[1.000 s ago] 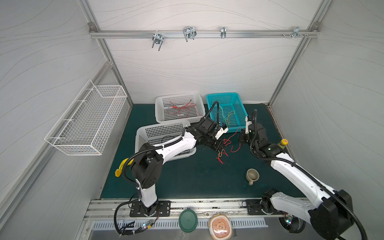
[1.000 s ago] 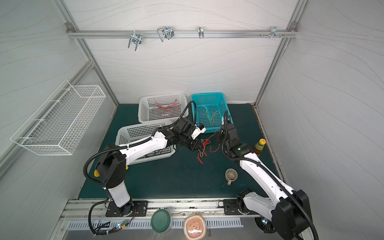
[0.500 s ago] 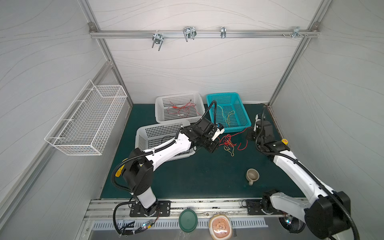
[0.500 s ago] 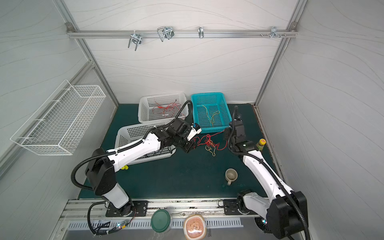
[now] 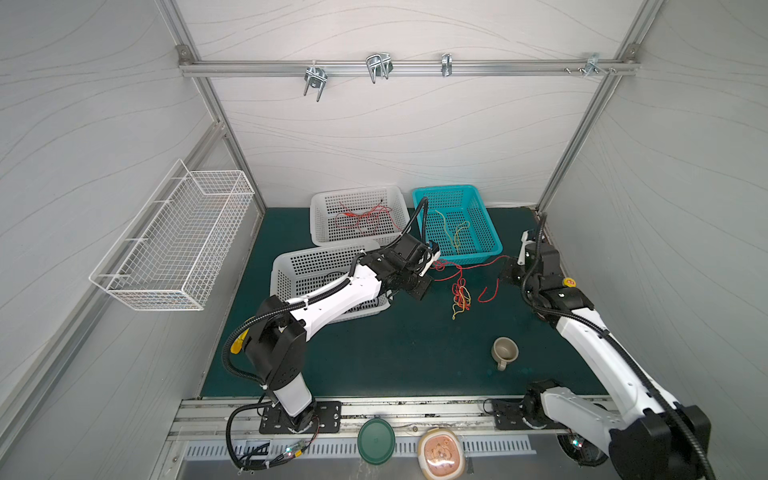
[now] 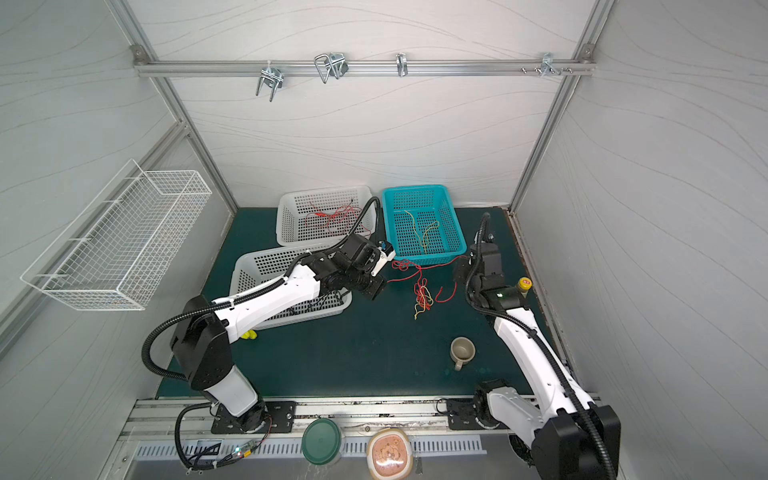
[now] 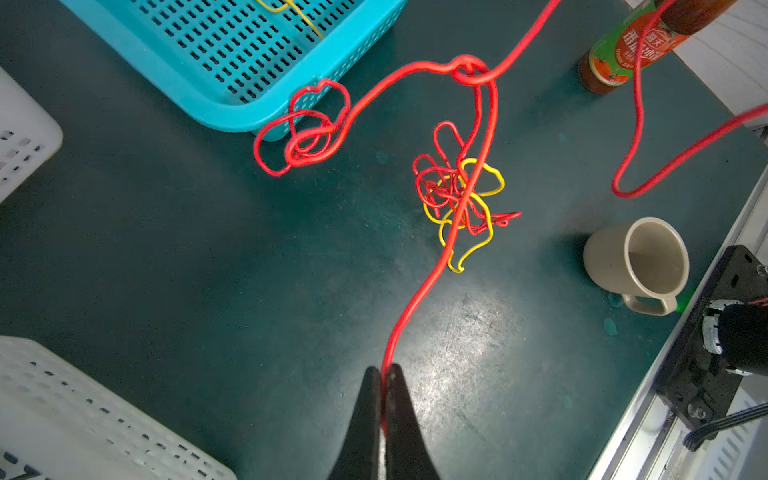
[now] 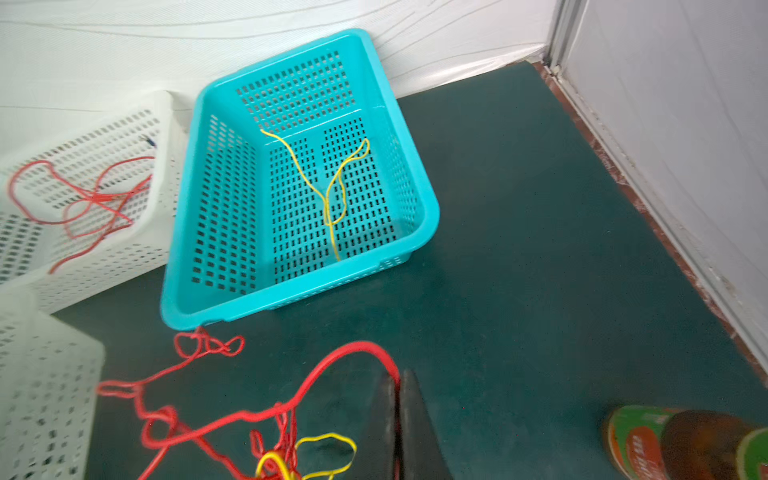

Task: Untangle the cables

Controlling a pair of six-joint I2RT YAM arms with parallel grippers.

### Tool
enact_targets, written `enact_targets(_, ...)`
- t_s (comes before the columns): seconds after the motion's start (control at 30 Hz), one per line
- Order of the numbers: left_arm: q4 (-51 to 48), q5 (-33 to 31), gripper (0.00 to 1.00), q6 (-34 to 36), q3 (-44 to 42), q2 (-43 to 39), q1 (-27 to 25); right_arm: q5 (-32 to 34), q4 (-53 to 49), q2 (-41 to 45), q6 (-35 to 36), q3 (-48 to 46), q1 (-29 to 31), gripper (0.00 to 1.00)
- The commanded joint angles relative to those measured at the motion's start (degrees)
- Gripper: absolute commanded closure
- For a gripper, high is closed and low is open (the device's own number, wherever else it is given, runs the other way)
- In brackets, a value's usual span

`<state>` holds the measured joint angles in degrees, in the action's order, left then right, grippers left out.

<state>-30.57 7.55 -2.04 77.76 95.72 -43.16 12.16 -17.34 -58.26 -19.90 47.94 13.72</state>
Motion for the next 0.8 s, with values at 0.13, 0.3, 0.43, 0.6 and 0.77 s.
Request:
enact_targets(0.13,1.5,5.9,1.00,-2.4,1.8,2.2,0.2,-13.3,1.7,2.7,-3.6,-0.6,-0.8,1.00)
enact_targets(0.3,4.4,8.5,1.00,-3.3,2.8,3.5,-1.0,-20.2,3.1,2.6,-6.8,-0.8,-0.5,1.00)
enact_targets(0.43,7.8,11.1,1.00,-5.5,3.4,4.9,-1.2,-23.0,5.1,1.9,-8.6,-1.2,1.0,1.00)
enact_targets(0.6,12.1,13.9,1.00,-8.2,4.2,6.7,-1.4,-22.7,6.0,-0.3,-8.8,-0.6,5.3,1.00)
enact_targets(0.77,12.5,14.8,1.00,-8.8,4.9,7.9,-1.4,-20.9,6.2,-2.9,-8.5,-0.2,7.9,1.00)
